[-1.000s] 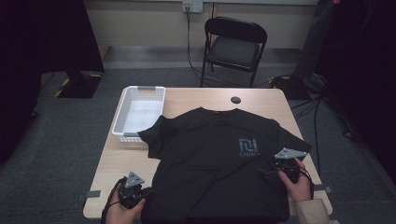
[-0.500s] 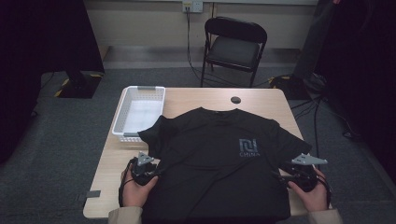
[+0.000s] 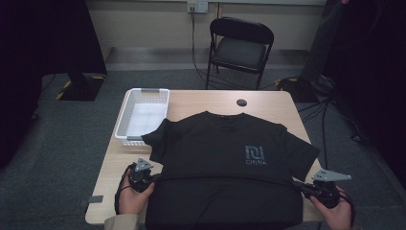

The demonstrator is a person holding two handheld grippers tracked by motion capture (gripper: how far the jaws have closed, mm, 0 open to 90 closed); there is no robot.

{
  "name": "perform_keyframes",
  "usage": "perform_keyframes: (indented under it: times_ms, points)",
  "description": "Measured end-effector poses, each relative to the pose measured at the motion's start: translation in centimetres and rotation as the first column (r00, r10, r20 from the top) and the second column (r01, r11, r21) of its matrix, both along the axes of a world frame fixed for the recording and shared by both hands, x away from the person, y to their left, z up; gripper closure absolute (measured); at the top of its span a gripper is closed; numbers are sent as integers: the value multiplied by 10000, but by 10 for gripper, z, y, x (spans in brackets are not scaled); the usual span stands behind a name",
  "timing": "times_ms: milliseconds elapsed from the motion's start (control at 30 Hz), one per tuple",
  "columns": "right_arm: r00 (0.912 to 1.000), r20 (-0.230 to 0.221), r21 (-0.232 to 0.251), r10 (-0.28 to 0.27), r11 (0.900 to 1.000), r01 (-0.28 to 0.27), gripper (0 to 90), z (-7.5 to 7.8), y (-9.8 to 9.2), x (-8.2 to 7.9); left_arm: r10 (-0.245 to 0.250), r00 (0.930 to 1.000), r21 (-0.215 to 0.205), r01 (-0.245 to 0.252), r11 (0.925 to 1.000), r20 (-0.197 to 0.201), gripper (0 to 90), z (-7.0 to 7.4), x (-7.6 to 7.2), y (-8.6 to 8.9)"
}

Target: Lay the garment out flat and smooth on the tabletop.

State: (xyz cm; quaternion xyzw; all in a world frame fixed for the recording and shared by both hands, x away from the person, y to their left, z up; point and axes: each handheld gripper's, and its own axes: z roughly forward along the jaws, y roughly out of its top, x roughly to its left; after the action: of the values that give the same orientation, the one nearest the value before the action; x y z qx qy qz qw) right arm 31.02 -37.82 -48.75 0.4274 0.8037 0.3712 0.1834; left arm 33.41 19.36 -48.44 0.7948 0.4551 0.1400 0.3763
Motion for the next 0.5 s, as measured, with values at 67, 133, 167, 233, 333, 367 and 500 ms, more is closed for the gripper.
perform_keyframes:
  times_ms: [67,133,167,233,333,367,500]
  points:
    - [9987,488,-86,-155,9998,160,397,3,5,1,8,9986,-91,-3,10000,529,670,2,0,-4]
    - [9976,697,-41,20,10000,-17,258,6,14,5,-283,9934,75,276,9996,1114,386,5,1,-9]
    - [9964,845,-11,34,10000,-33,197,6,19,8,-534,9886,77,528,9986,1406,332,5,1,-11]
    - [9946,1024,46,167,9998,-173,102,3,30,16,-990,9822,-3,1003,9950,1595,235,5,2,-15]
    - [9946,755,-185,717,9973,-705,121,-5,44,29,-1486,9764,-52,1513,9885,1567,184,4,3,-19]
    - [9948,661,-297,780,9967,-762,122,-8,47,33,-1548,9750,19,1565,9877,1595,179,3,2,-19]
    - [9938,359,-725,1050,9921,-1022,107,-18,55,43,-1666,9742,-137,1706,9852,1520,165,3,2,-20]
